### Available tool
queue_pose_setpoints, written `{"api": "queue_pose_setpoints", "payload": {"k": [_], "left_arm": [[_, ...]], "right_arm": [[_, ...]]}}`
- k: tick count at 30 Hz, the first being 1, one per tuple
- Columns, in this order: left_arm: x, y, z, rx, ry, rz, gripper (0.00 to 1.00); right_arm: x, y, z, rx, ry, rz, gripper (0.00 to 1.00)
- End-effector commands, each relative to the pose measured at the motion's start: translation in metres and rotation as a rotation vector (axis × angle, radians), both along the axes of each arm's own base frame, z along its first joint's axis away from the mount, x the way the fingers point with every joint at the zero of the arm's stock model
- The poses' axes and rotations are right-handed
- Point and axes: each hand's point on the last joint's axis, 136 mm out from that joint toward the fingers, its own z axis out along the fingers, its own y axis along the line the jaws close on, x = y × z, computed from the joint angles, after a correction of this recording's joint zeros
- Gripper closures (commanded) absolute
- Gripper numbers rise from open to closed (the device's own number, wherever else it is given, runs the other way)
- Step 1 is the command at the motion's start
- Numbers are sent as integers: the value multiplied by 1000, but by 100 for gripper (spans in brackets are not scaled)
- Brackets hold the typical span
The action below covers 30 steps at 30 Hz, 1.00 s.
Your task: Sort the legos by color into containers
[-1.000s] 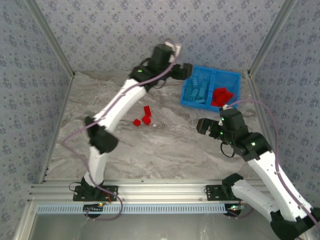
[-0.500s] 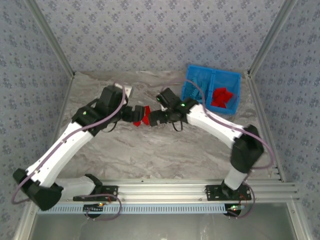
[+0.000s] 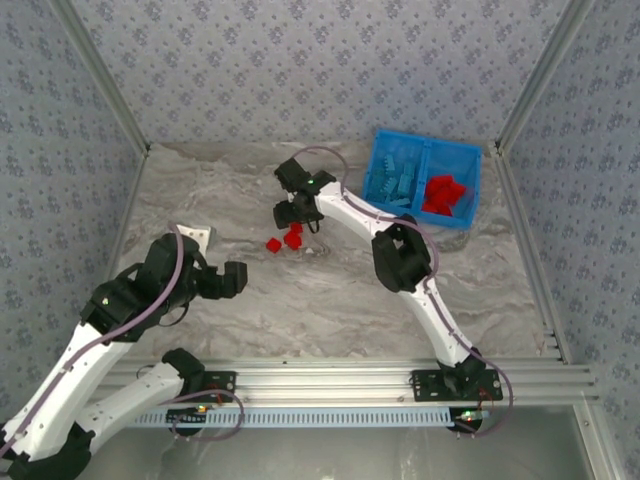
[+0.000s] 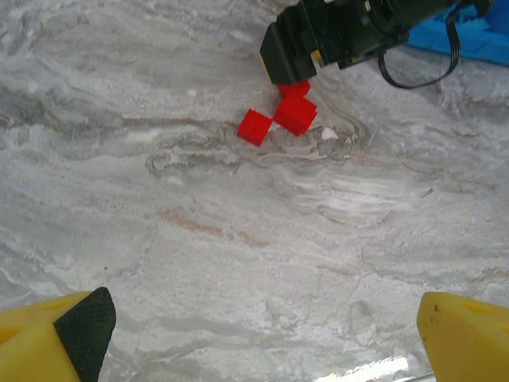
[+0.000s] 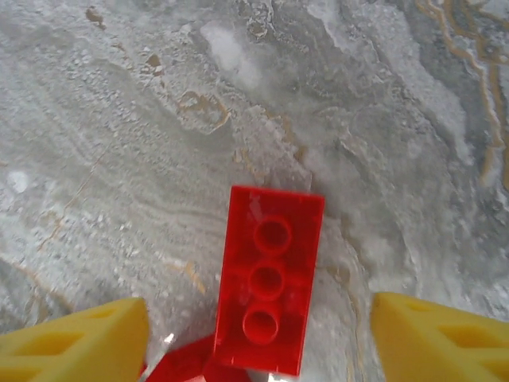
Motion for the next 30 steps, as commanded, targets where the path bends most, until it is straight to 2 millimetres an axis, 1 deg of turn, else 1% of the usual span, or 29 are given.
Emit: {"api": "queue_pose_setpoints", "payload": {"k": [1, 4, 6, 8, 10, 11, 14, 17, 19, 21, 24, 26, 29, 30], "left_arm": [[-1, 4, -7, 11, 29, 29, 1], [1, 2, -6, 11, 22, 23, 1], [3, 1, -5, 13, 19, 20, 1], [4, 0, -5, 13, 20, 19, 1], [4, 0, -6, 12, 21, 22, 1], [4, 0, -6, 9, 19, 23, 1], [5, 0, -5, 4, 13, 23, 1], [7, -3, -4, -2, 6, 18, 1], [9, -5, -3, -6, -2, 11, 1], [11, -7, -2, -7, -8, 8, 1], [15, -10, -2, -4, -12, -1, 1], [17, -12, -1, -4, -18, -7, 1], [19, -22, 0, -25, -28, -47, 1], [20, -27, 1, -41, -35, -71, 1]], "right_arm": [[-3, -9, -18, -24, 81, -18, 35], [-3, -1, -30, -11, 104, 10, 44], [-2, 1, -34, -24, 105, 16, 52], [0, 1, -33, -31, 98, 11, 58], [4, -1, -24, -31, 81, -3, 63], [5, -2, -16, -31, 65, -7, 65], [9, -6, 21, -24, -3, -7, 68], [11, -14, 69, -3, -87, -15, 69], [9, -24, 102, 16, -149, -24, 69], [4, -36, 130, 34, -198, -40, 69], [-6, -66, 168, 34, -271, -74, 69], [-15, -90, 185, 20, -316, -106, 69], [-26, -138, 207, -1, -380, -192, 69], [-31, -156, 212, -11, -399, -232, 69]]}}
